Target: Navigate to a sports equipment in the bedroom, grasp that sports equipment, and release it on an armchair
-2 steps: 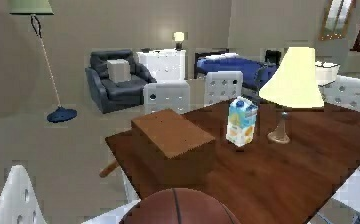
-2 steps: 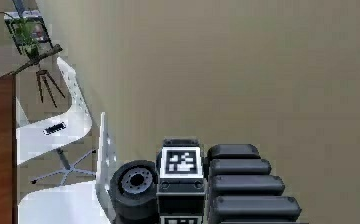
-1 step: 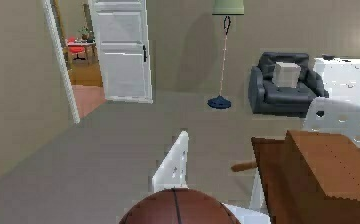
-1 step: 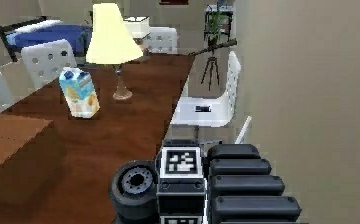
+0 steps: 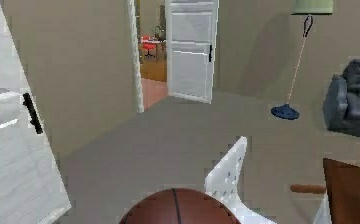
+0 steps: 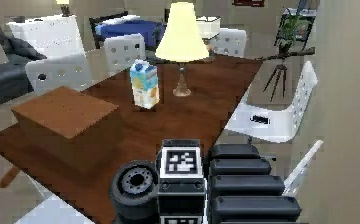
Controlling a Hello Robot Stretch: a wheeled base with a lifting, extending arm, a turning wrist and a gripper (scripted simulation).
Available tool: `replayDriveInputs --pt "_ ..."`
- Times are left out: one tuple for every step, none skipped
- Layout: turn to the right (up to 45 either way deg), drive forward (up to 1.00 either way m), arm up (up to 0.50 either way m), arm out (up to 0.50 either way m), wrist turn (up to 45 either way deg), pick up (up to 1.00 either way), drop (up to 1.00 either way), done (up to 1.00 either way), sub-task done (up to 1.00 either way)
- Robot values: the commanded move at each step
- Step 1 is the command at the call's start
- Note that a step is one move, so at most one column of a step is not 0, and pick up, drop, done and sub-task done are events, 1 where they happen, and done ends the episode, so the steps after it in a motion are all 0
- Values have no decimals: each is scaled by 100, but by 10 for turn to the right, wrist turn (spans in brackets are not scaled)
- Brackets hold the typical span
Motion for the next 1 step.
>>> replayDriveInputs --pt "0 15 0 0 0 0 0 0 0"
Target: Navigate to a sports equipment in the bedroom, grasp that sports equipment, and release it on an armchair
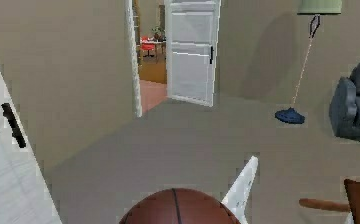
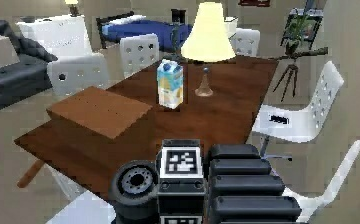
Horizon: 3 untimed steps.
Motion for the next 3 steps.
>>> replayDriveInputs --pt "-360 0 0 0 0 0 0 0 0" --pt "0 40 0 0 0 0 0 0 0" --pt "450 0 0 0 0 0 0 0 0"
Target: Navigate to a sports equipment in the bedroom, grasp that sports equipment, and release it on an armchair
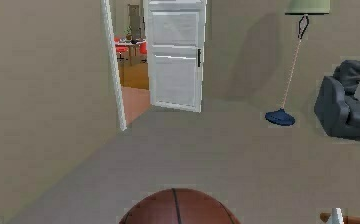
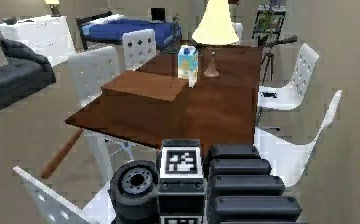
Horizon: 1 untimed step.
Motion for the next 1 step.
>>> replayDriveInputs --pt "0 45 0 0 0 0 0 0 0"
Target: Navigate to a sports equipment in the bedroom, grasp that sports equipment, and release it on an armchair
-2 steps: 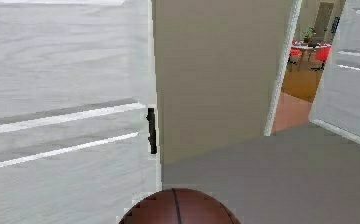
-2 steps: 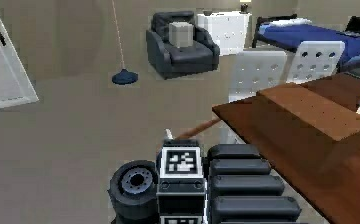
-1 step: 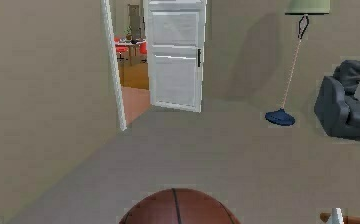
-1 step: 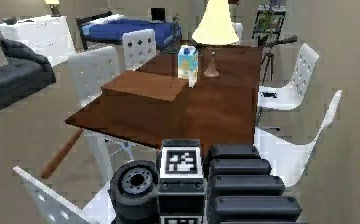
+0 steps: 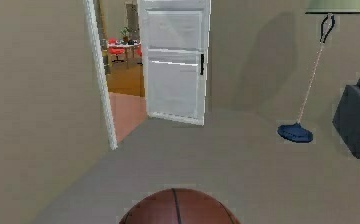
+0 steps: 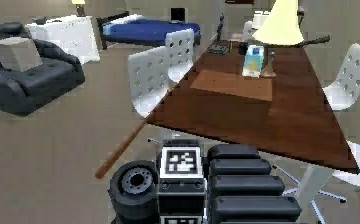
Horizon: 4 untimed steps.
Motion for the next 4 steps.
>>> replayDriveInputs --pt "450 0 0 0 0 0 0 0 0" --pt "0 100 0 0 0 0 0 0 0" --pt "0 70 0 0 0 0 0 0 0" --pt "450 0 0 0 0 0 0 0 0"
